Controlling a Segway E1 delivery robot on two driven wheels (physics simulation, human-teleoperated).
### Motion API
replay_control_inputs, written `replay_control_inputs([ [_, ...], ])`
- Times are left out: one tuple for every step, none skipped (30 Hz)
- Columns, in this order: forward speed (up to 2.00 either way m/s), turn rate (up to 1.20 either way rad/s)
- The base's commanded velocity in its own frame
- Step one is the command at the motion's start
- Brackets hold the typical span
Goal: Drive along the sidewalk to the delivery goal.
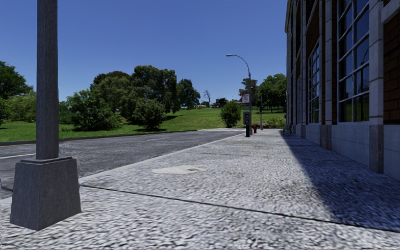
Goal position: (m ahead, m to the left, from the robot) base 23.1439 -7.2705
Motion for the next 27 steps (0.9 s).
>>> replay_control_inputs([
  [1.79,-1.08],
  [1.79,-1.16],
  [1.79,-1.19],
  [1.79,-1.20],
  [1.79,-1.20],
  [1.79,-1.20],
  [1.79,-1.20],
  [1.79,-1.13],
  [1.79,-0.64],
  [1.79,-0.41],
  [1.79,-0.41],
  [1.79,-0.15],
  [1.79,-0.04],
  [1.79,-0.01],
  [1.79,0.00],
  [1.79,0.00],
  [1.79,0.00],
  [1.79,0.00],
  [1.79,0.00],
  [1.79,0.00],
  [1.79,0.00],
  [1.79,0.00],
  [1.79,0.00],
  [1.79,0.00],
  [1.79,0.00],
  [1.79,0.00],
  [1.79,0.00],
])
